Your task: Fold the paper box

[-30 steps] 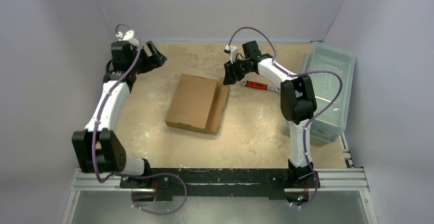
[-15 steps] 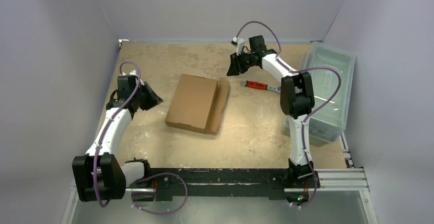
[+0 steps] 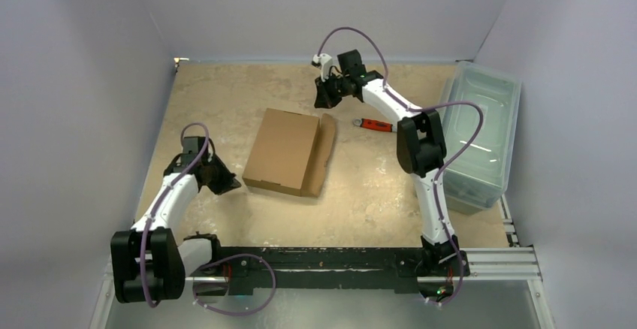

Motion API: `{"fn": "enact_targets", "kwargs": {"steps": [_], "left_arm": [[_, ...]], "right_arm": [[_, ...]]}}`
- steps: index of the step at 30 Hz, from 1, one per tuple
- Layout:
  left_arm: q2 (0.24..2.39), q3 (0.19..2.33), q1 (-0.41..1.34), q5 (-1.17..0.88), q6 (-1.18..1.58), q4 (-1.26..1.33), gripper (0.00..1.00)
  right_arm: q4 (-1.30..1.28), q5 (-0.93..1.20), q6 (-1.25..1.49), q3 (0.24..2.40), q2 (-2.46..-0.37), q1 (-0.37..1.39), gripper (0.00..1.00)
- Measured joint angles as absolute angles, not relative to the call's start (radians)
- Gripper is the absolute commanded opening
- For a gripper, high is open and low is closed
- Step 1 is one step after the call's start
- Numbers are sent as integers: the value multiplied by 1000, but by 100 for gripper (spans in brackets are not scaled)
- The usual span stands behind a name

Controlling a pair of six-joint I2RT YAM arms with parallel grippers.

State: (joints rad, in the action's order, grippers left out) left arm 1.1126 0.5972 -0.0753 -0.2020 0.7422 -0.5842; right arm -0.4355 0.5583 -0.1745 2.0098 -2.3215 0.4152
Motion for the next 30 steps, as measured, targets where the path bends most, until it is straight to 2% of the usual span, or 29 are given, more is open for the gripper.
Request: {"fn": "enact_targets", "kwargs": {"steps": [8,15,26,30], "left_arm": [[1245,580,-26,-252,783,-468,0],[1379,635,12,-234,783,-427,0],[1606,877,13,-179,714,-403,0],[1692,978,14,-179,678,-390,0]], "right_arm": [[-452,488,-239,1988,-2322,455,7],[-448,429,-301,1833,-2292,458,6],[-405,348,-365,1515,-2000,478,6],[-374,337,-356,1421,-1925,503,12]]}}
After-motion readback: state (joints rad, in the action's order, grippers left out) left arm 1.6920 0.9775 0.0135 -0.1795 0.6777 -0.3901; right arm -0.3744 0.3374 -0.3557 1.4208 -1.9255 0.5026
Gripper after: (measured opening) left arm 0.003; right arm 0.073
